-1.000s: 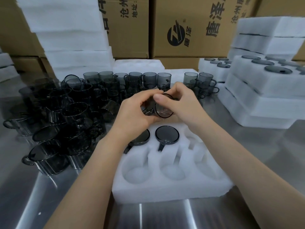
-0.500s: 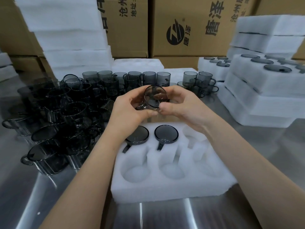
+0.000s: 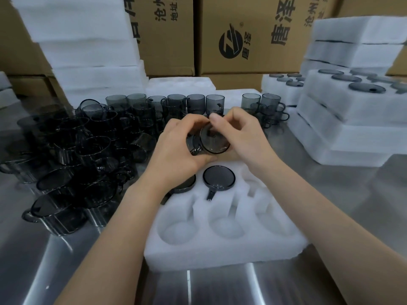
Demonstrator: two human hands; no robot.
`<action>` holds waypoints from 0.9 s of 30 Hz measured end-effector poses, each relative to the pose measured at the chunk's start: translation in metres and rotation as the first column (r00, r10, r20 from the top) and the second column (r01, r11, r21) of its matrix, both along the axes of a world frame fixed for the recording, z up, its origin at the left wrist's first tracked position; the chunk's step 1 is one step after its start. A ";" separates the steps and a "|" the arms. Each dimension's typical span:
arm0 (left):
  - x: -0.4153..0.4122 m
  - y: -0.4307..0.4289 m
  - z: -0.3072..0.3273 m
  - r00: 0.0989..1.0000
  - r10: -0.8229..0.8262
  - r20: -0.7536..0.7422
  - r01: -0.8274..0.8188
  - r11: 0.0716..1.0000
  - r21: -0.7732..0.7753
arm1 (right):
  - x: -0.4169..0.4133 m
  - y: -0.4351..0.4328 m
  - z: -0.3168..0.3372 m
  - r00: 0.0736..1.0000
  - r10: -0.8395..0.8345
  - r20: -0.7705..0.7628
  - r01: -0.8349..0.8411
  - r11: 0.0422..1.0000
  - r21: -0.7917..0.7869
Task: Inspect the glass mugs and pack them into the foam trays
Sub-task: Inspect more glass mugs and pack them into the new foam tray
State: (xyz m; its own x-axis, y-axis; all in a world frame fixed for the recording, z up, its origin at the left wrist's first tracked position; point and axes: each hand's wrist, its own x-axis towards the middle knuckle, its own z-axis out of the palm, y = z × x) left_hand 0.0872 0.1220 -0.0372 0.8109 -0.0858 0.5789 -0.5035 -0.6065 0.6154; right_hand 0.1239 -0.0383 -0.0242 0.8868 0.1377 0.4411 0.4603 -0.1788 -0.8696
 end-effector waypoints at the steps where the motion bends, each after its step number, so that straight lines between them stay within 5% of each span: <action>1: -0.001 0.000 0.000 1.000 -0.009 0.004 0.009 0.999 -0.035 | -0.001 -0.001 0.001 0.998 0.036 -0.053 -0.033 0.998 0.050; 7: 0.001 0.000 -0.002 0.990 -0.131 0.047 0.139 0.933 -0.331 | 0.002 -0.010 0.005 0.861 0.431 -0.268 -0.316 0.868 0.382; 12: 0.003 0.004 -0.003 0.977 -0.209 0.033 0.204 0.885 -0.419 | 0.001 -0.014 0.003 0.710 0.652 -0.268 -0.546 0.749 0.376; 17: 0.001 0.004 -0.002 0.996 -0.092 -0.020 0.080 0.943 -0.323 | 0.001 -0.016 0.003 0.821 0.534 -0.201 -0.465 0.830 0.308; 22: -0.001 0.003 0.000 0.999 -0.027 -0.023 0.023 0.989 -0.148 | -0.002 -0.010 0.001 0.945 0.322 -0.052 -0.318 0.945 0.076; 27: -0.001 0.002 0.001 0.999 -0.029 0.017 0.029 0.999 -0.018 | -0.001 -0.005 0.000 0.981 0.190 0.020 -0.191 0.977 0.094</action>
State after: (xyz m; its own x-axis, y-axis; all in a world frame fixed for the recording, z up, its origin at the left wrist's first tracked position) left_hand 0.0860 0.1238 -0.0363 0.7986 -0.0986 0.5937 -0.5309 -0.5802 0.6177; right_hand 0.1225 -0.0434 -0.0239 0.8435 0.2610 0.4694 0.4871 -0.0034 -0.8734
